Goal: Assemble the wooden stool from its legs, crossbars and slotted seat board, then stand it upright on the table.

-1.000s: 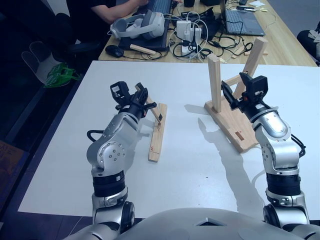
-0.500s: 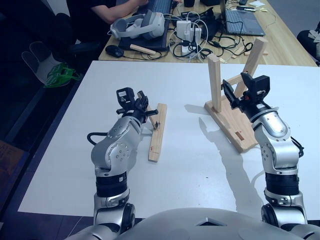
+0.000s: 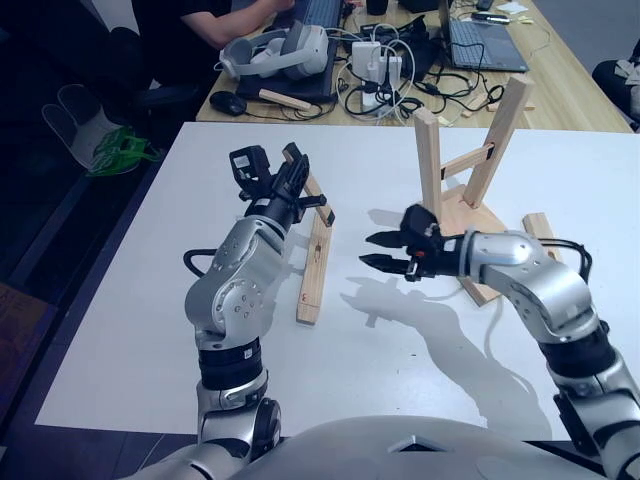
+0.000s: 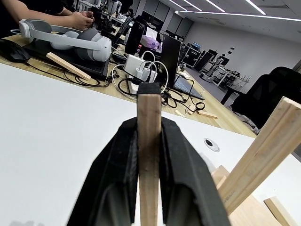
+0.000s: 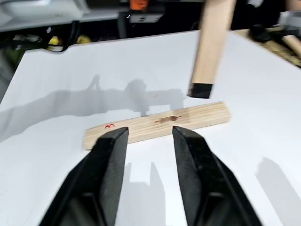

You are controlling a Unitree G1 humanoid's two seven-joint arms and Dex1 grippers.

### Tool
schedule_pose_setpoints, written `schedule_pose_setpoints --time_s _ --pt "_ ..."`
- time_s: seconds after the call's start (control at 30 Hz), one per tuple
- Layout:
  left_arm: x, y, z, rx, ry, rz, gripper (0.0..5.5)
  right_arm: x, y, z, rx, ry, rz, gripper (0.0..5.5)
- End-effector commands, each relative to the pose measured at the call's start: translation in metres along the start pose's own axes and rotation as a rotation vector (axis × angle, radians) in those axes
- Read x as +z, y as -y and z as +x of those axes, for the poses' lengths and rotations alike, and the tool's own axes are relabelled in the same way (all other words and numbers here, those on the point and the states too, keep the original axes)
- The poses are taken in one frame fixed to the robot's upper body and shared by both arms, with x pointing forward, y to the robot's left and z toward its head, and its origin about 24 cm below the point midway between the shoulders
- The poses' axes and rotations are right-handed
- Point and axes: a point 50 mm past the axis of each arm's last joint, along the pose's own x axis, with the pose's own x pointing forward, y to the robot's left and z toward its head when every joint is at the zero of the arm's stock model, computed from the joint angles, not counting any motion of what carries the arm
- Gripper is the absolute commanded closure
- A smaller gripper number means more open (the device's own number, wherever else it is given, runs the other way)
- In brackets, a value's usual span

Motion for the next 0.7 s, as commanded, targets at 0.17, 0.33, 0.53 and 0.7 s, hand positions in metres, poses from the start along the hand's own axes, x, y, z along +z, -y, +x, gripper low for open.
schedule_pose_setpoints --time_s 0.17,0.33,0.53,0.7 --pt "0.004 0.011 0.004 -0.073 -0.014 0.002 5.1 0.014 0.03 0.091 0.007 0.006 0.028 5.23" --pt "0.004 0.011 0.004 -0.073 -0.027 0.004 5.1 0.025 0.063 0.105 -0.227 0.089 0.035 5.5" --pt "-0.004 0.011 -0.002 -0.081 -0.08 0.034 5.1 0.007 0.075 0.104 -0.274 0.068 0.123 5.5" --pt "0.002 0.012 -0.009 -0.078 -0.06 0.201 5.1 -0.027 0.069 0.078 -0.276 -0.034 0.194 5.5"
